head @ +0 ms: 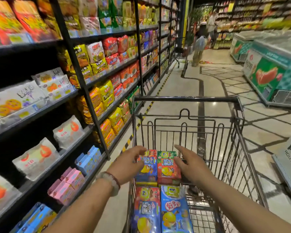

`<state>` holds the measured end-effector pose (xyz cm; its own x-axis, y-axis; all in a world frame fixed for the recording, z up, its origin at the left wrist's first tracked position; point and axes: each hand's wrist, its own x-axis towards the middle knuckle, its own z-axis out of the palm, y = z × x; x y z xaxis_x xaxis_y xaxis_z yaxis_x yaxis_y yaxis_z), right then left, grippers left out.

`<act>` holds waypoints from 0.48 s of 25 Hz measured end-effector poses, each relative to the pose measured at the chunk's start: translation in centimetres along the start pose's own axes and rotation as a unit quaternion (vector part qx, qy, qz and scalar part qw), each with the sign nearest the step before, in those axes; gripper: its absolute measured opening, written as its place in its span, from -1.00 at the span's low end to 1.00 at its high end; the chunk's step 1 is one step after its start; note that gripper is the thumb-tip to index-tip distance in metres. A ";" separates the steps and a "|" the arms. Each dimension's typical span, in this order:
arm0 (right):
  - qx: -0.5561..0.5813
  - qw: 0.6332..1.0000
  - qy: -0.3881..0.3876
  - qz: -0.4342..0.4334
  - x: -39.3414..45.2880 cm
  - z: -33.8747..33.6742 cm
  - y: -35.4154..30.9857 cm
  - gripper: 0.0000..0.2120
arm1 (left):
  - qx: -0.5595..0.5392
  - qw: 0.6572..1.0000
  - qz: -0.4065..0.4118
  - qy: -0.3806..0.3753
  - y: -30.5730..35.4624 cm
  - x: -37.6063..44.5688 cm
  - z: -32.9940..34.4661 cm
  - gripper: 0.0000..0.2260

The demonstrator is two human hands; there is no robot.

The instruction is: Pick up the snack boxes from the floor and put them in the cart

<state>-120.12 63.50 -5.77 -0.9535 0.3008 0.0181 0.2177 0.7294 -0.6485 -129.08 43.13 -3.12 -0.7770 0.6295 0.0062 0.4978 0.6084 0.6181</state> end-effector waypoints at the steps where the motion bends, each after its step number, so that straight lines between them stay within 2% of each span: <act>1: -0.014 1.000 0.004 -0.016 -1.0 -1.7 -2.0 -0.54 | -0.019 1.000 0.013 0.007 1.2 -1.0 -2.2 -0.70; 4: -0.040 0.996 0.021 -0.071 -4.4 -6.3 -7.7 -0.57 | -0.022 0.998 0.059 0.025 4.7 -4.3 -8.4 -0.72; 7: -0.043 0.992 0.001 -0.119 -7.9 -10.4 -13.0 -0.53 | 0.035 0.994 0.100 0.031 8.4 -8.5 -14.3 -0.68; 10: -0.083 0.982 -0.021 -0.169 -11.1 -14.1 -17.9 -0.47 | 0.082 0.989 0.109 0.049 11.4 -13.6 -19.1 -0.61; 12: -0.105 0.973 -0.022 -0.206 -13.3 -16.2 -20.9 -0.48 | 0.095 0.989 0.093 0.068 13.2 -18.1 -21.9 -0.49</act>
<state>-108.59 54.17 19.90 -0.9758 -0.0665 0.2082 -0.1513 0.8930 -0.4239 -116.94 29.17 22.14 -0.7037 0.6759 0.2188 0.6898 0.5763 0.4382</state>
